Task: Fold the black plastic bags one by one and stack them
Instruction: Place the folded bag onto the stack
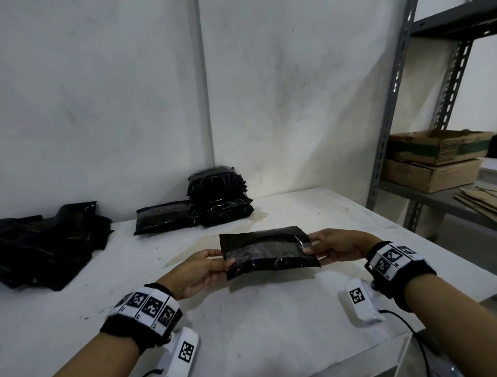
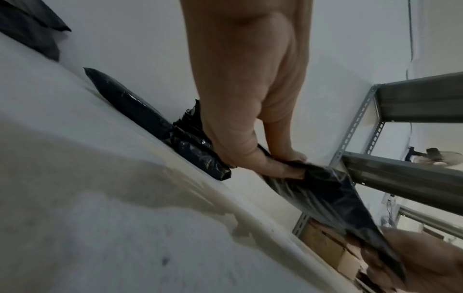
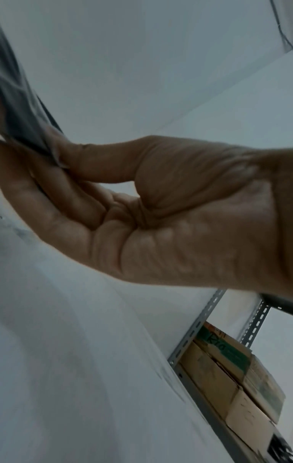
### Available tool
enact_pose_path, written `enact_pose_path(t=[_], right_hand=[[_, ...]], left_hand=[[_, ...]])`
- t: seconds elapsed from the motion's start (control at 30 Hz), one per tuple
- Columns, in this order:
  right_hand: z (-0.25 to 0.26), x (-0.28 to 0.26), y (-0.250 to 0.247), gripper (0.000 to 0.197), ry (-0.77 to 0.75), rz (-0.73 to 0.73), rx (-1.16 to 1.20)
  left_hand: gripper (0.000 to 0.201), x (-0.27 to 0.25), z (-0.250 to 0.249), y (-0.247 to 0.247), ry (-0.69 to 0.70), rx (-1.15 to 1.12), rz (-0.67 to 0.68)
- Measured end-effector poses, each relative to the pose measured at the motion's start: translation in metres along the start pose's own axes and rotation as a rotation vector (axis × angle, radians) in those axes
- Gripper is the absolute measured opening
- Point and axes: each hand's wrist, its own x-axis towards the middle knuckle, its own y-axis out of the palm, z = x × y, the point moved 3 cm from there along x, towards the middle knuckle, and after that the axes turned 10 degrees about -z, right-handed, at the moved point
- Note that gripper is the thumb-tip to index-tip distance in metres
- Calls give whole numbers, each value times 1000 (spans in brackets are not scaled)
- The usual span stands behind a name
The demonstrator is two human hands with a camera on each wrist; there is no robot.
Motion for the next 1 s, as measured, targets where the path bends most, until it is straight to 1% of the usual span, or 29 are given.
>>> enact_pose_path(t=[0.03, 0.07, 0.17, 0.27, 0.3, 0.33, 0.4, 0.43, 0.47, 0.53, 0.6, 0.63, 0.67, 0.7, 0.73, 0.8, 0.83, 0.9, 0.93, 1.0], right_hand=[[3, 1, 4, 32, -8, 2, 27], [6, 3, 7, 30, -18, 1, 60], [18, 9, 21, 35, -54, 27, 132], [30, 17, 38, 37, -80, 41, 117], [35, 20, 45, 37, -89, 45, 122], [40, 24, 53, 36, -103, 52, 129], [50, 30, 67, 35, -127, 77, 153], [54, 34, 74, 34, -135, 101, 162], [57, 37, 81, 34, -138, 126, 157], [62, 43, 96, 38, -140, 176, 126], [67, 47, 111, 47, -130, 216, 133], [68, 50, 118, 50, -119, 238, 159], [69, 51, 124, 49, -96, 262, 225], [69, 53, 129, 44, -57, 276, 317], [69, 55, 132, 39, -13, 280, 406], [69, 59, 139, 42, 12, 285, 468], [70, 60, 144, 44, 2, 288, 463], [72, 63, 153, 40, -59, 272, 451], [75, 64, 158, 36, -104, 238, 416], [79, 66, 167, 31, -159, 117, 356]], left_hand=[[45, -2, -3, -3, -2, -22, 5], [45, -2, -6, -9, -5, -47, 5], [47, -3, -11, -24, 27, -141, -17], [42, -6, -14, -33, 45, -262, -8], [38, -8, -15, -36, 26, -311, -20], [39, -10, -16, -42, -6, -358, -37], [54, -17, -20, -51, -66, -406, -45], [59, -21, -22, -56, -69, -386, -42], [56, -23, -22, -61, -46, -341, -43], [40, -28, -22, -72, -1, -261, -73], [34, -32, -19, -81, 9, -279, -83], [32, -34, -18, -85, 22, -298, -79], [31, -35, -18, -90, 37, -312, -88], [31, -37, -18, -93, 51, -324, -99], [33, -38, -18, -97, 67, -326, -105], [38, -38, -17, -107, 96, -318, -102], [39, -38, -17, -112, 108, -314, -103], [42, -37, -17, -120, 129, -293, -121], [41, -36, -17, -123, 144, -288, -133], [39, -35, -18, -130, 171, -314, -157]])
